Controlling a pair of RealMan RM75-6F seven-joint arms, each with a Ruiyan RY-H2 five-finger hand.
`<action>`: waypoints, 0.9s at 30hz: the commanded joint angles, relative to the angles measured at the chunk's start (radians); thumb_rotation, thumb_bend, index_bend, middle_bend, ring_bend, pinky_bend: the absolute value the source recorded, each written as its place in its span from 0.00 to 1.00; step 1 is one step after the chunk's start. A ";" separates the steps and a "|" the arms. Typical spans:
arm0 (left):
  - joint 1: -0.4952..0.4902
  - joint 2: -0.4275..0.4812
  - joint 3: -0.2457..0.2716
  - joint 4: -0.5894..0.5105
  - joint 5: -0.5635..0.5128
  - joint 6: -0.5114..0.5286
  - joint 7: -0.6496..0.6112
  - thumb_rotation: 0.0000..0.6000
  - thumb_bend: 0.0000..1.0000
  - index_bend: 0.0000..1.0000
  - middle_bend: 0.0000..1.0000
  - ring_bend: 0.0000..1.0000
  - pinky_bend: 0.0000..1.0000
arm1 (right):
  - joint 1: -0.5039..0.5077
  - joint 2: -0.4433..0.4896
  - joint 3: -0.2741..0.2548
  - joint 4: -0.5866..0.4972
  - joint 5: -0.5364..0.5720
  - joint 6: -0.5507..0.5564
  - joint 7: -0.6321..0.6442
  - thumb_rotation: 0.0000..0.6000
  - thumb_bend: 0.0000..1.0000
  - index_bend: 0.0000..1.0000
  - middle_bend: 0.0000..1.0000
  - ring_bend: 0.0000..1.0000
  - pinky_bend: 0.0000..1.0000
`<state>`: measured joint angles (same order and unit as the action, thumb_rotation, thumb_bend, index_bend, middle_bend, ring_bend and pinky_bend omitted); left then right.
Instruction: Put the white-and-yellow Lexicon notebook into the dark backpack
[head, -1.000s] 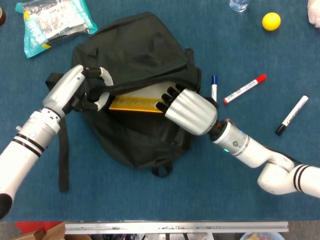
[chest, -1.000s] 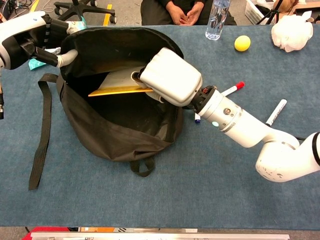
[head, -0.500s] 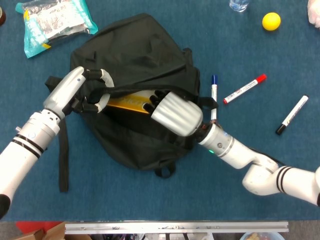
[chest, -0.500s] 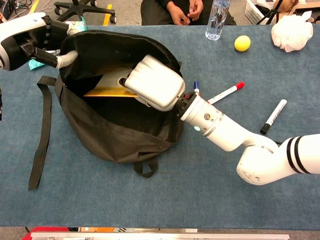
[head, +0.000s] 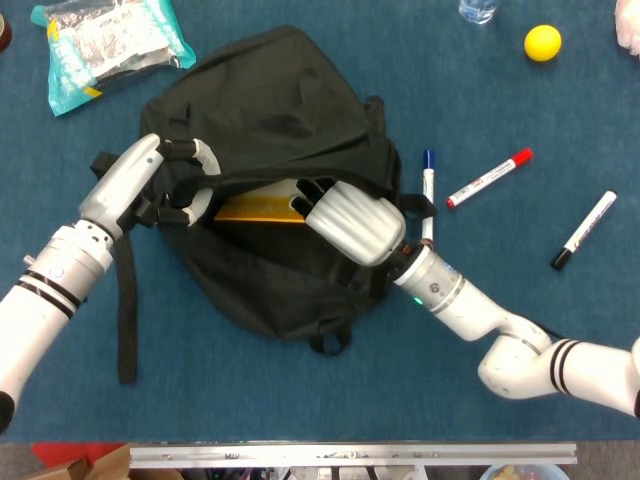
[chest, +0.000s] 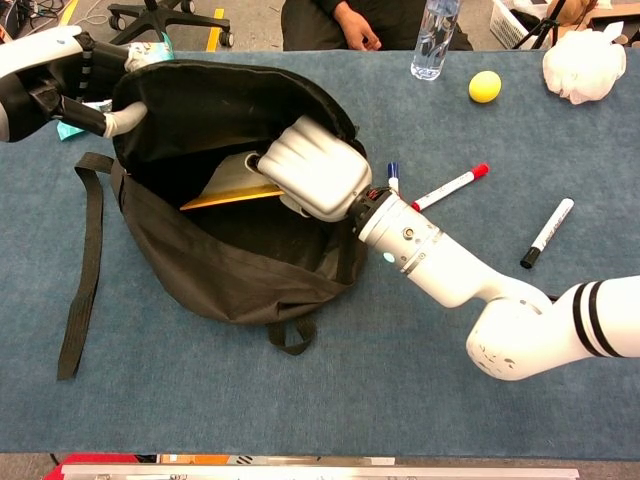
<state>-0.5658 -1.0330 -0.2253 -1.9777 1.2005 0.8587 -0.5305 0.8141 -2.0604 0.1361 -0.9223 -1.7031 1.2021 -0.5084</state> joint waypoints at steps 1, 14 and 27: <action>0.002 0.004 0.000 0.002 0.002 0.001 -0.003 1.00 0.49 0.79 0.49 0.36 0.27 | -0.019 0.033 0.014 -0.093 0.058 -0.055 -0.076 1.00 0.17 0.10 0.29 0.22 0.40; 0.003 0.018 0.000 0.016 -0.005 -0.011 -0.018 1.00 0.49 0.79 0.49 0.36 0.27 | -0.066 0.165 -0.012 -0.379 0.149 -0.130 -0.145 1.00 0.00 0.00 0.20 0.14 0.31; 0.003 0.021 0.005 0.025 -0.008 -0.025 -0.019 1.00 0.49 0.78 0.49 0.36 0.27 | -0.113 0.344 -0.032 -0.666 0.310 -0.220 -0.154 1.00 0.00 0.12 0.27 0.14 0.34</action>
<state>-0.5632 -1.0124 -0.2201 -1.9527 1.1926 0.8335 -0.5500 0.7130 -1.7479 0.1135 -1.5512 -1.4137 0.9954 -0.6744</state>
